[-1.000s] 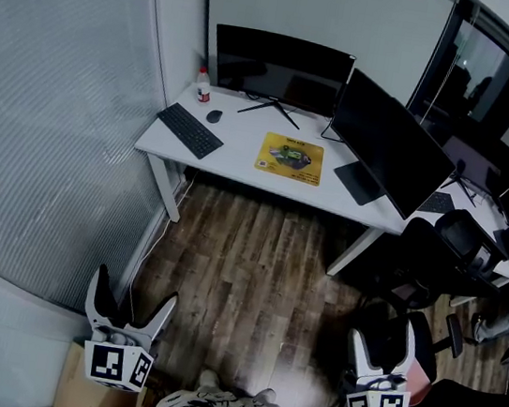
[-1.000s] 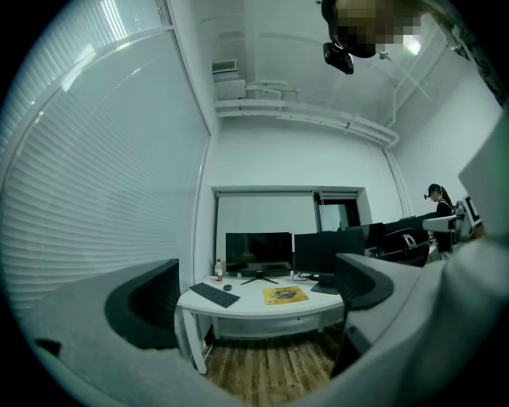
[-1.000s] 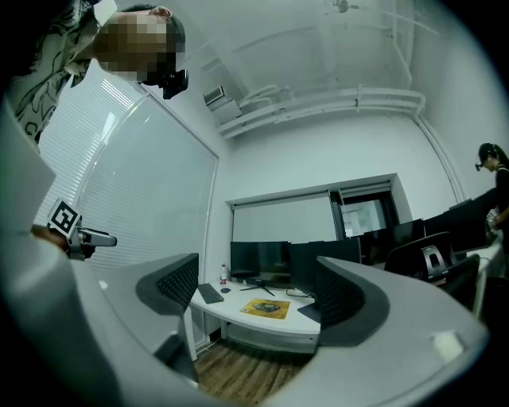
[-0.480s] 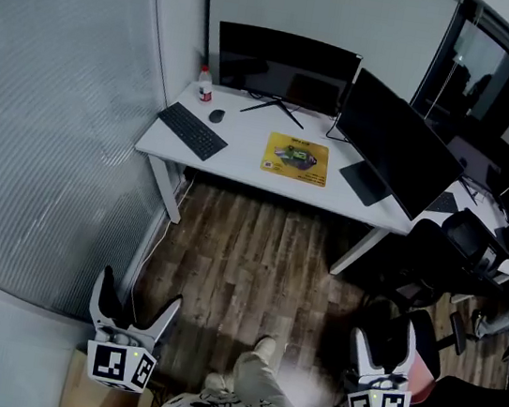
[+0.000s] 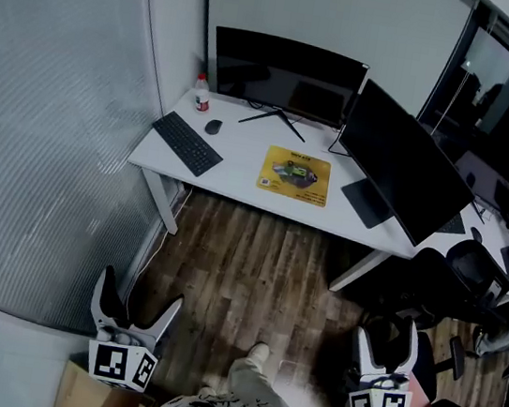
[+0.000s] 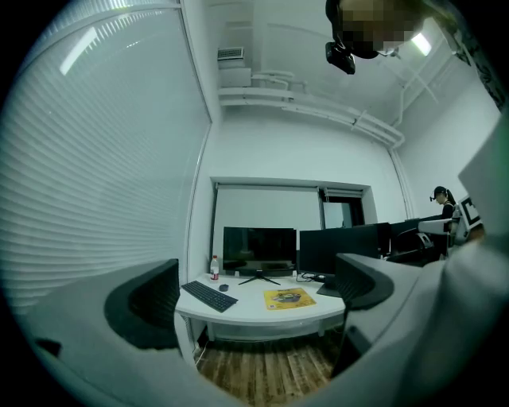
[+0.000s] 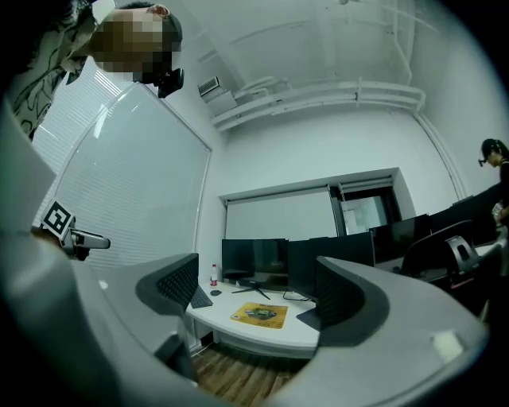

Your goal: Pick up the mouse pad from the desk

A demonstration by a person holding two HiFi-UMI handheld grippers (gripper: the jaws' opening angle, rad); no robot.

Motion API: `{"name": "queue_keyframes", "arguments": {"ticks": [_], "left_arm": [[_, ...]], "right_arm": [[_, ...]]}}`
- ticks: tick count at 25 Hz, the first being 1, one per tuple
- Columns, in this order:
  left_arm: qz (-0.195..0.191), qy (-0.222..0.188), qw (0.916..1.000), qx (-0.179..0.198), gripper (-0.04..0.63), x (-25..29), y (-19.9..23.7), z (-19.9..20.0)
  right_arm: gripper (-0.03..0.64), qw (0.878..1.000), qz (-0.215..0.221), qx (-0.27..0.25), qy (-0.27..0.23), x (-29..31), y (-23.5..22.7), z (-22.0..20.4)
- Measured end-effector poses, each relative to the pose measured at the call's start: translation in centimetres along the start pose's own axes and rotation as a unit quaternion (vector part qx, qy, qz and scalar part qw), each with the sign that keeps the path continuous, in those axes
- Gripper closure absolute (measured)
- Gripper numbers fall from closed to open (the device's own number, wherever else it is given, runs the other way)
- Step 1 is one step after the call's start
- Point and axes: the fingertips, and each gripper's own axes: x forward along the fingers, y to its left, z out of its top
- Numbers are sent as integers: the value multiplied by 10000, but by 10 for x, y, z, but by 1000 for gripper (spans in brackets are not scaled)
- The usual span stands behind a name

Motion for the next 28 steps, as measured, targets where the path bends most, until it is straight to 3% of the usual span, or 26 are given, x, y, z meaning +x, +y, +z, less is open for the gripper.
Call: {"name": "queue_keyframes", "arguments": {"ticks": [13,28], "left_arm": [[163,-104,9997,168,-6,126,-22,16],[382,51,9990,241,-6,189,-52,8]], "right_arm": [[161,9999,34,74,-96,108,-80,-2],[156,9992,319,209,94,178,-127,-27]]}}
